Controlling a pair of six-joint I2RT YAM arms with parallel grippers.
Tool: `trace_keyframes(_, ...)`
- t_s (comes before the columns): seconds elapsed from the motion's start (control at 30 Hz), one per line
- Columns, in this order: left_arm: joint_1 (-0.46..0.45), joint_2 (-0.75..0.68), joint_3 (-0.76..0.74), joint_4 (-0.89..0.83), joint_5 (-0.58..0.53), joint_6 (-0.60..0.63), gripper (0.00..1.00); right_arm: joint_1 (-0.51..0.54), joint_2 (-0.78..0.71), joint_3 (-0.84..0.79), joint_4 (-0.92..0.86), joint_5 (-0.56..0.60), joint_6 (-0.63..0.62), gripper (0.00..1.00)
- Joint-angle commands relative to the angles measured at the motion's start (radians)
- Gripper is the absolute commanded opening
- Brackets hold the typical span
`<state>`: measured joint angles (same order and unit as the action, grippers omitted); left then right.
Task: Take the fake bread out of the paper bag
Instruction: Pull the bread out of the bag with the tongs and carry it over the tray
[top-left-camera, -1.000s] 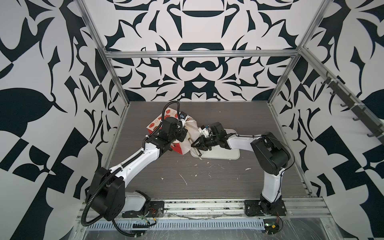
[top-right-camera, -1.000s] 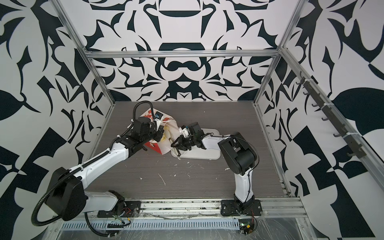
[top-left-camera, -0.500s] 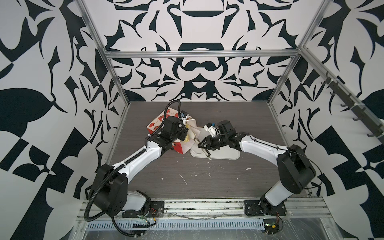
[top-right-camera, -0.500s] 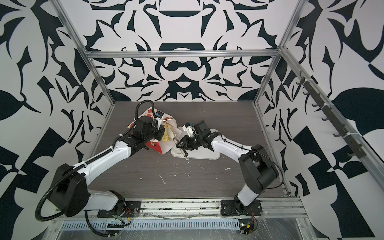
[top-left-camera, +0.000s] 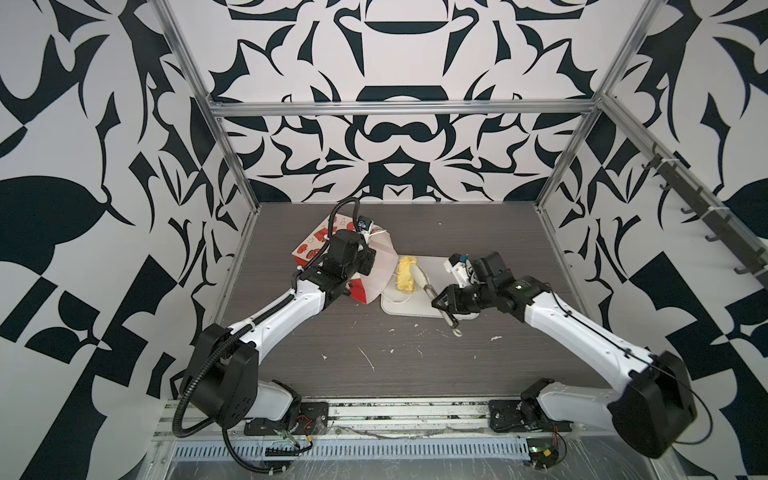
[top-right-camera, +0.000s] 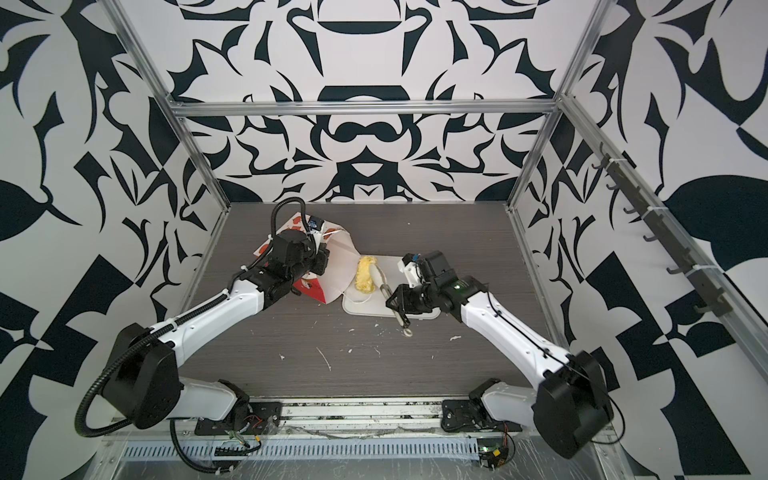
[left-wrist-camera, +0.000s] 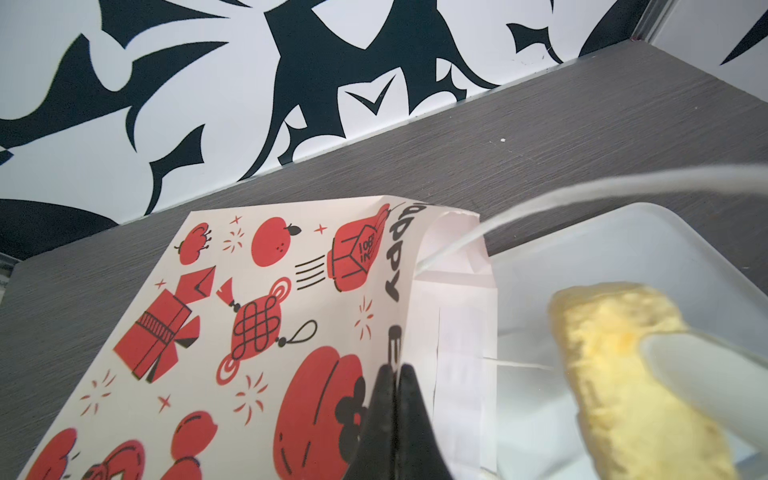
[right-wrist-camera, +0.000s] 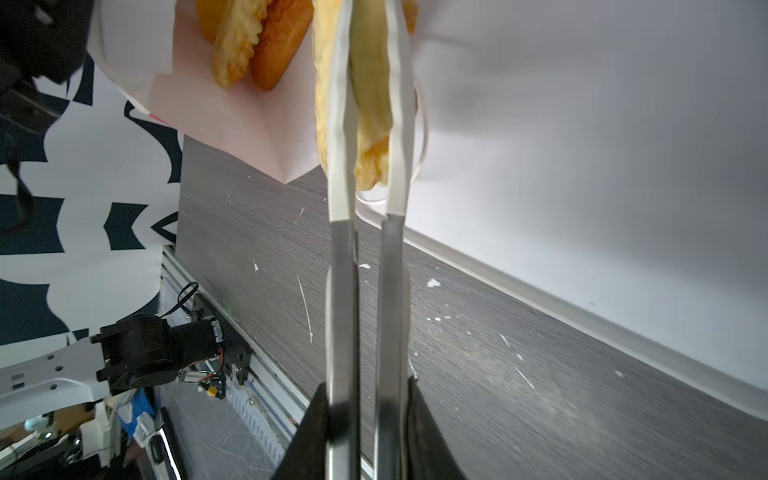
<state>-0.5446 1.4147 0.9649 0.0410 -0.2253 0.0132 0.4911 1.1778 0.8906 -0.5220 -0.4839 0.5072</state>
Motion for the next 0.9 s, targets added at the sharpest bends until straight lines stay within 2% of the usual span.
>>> trace_keyframes(0.0,-0.002,0.018,0.031,0.037,-0.025,-0.025,0.00,-0.034,-0.090,0.022,-0.138,0.097,-0.061,0.20)
trace_keyframes(0.23,-0.002,0.018,0.006,0.064,-0.016,-0.025,0.00,-0.091,-0.049,0.108,-0.363,0.325,-0.163,0.21)
trace_keyframes(0.5,-0.002,0.006,-0.027,0.094,-0.008,-0.023,0.00,-0.179,-0.011,0.146,-0.429,0.387,-0.196,0.21)
trace_keyframes(0.87,-0.002,0.016,-0.049,0.115,0.005,-0.016,0.00,-0.204,0.074,0.183,-0.459,0.430,-0.228,0.22)
